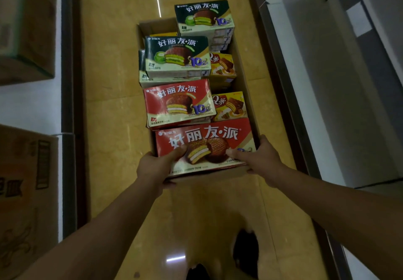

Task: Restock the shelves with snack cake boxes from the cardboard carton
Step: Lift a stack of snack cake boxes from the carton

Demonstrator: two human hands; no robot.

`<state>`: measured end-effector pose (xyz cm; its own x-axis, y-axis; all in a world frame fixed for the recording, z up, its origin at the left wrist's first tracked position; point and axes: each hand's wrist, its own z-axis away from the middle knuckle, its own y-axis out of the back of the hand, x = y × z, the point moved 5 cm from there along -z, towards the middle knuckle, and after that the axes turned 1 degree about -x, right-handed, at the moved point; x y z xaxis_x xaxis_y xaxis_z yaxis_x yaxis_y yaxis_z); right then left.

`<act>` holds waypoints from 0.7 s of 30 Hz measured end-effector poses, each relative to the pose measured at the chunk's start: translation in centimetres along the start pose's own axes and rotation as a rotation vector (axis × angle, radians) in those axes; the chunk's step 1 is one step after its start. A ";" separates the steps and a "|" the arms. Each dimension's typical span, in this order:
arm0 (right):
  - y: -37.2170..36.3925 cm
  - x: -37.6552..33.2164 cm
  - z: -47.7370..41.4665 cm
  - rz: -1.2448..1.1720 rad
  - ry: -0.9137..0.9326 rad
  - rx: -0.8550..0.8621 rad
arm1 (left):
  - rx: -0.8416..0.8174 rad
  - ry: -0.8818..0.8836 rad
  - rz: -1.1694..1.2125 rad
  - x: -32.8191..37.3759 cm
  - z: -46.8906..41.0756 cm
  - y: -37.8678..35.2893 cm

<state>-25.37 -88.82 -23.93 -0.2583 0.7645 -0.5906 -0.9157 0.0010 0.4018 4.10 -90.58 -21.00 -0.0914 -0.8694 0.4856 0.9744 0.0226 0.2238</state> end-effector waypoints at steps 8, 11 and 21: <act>-0.2 -5.9 -4.8 -0.018 -0.038 -0.047 | -0.002 0.003 0.010 6.6 -3.5 -0.3; -0.1 -8.8 -7.1 -0.015 -0.018 -0.045 | 0.013 0.004 0.012 9.9 -5.0 -0.5; 0.4 -19.1 -16.2 0.022 -0.005 -0.034 | 0.042 -0.013 0.004 21.3 -10.9 -1.7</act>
<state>-25.79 -113.89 -23.77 -0.2774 0.7675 -0.5779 -0.9197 -0.0381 0.3908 2.71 -114.53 -20.20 -0.0904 -0.8629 0.4973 0.9653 0.0469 0.2568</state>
